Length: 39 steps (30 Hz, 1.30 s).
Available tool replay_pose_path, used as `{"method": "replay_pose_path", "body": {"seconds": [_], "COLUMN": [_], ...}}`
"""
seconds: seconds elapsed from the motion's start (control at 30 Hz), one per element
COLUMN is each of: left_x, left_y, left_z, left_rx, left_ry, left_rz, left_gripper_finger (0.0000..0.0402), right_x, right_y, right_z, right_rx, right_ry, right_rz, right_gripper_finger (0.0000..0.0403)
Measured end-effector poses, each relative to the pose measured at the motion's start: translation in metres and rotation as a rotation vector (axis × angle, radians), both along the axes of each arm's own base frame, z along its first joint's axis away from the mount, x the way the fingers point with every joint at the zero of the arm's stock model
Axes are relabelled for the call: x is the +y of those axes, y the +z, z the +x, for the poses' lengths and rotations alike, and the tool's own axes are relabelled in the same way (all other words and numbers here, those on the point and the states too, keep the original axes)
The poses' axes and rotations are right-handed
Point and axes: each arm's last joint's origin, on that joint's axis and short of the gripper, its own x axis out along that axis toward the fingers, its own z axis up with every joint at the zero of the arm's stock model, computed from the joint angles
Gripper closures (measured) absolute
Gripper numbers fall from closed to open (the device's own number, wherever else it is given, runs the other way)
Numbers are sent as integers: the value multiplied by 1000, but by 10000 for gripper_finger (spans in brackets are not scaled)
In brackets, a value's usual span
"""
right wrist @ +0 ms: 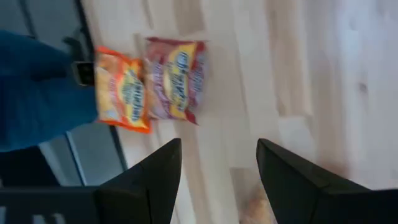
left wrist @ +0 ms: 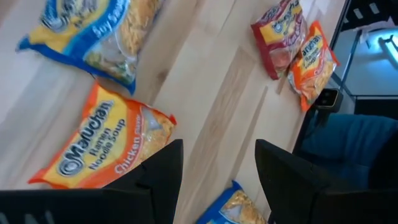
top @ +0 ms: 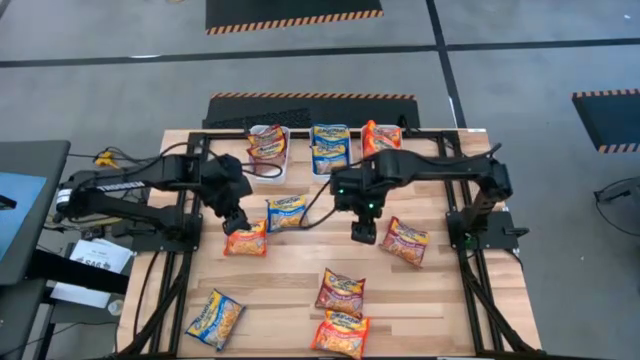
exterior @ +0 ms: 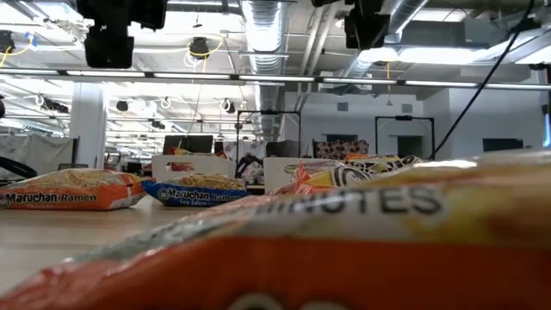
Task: Sort Maruchan noodles
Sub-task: Put the bottom orange noodle pack into the top right white bin
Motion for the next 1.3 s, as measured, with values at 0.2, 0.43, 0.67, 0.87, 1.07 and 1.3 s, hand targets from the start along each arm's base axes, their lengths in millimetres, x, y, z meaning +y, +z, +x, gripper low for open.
{"method": "replay_pose_path", "body": {"seconds": [0.2,0.43,0.67,0.87,1.07,1.3], "left_x": [-8,-12,-10,-9,-9,-9], "left_y": [-12,-9,-7,-5,-5,-4], "left_z": [3,7,10,13,14,14], "left_rx": [20,-23,-34,-53,-54,-62], "left_ry": [-2,20,145,201,256,249], "left_rz": [-23,30,-2,-32,-52,-43], "left_gripper_finger": [216,216,216,216,216,216], "right_x": [3,25,67,103,132,161], "right_y": [-18,-49,-77,-93,-109,-130], "right_z": [-9,-22,-30,-27,-17,-5], "right_rx": [-83,-5,42,-34,-50,-58], "right_ry": [22,72,125,118,107,59], "right_rz": [72,136,165,191,222,282], "right_gripper_finger": [170,170,170,170,170,170]}}
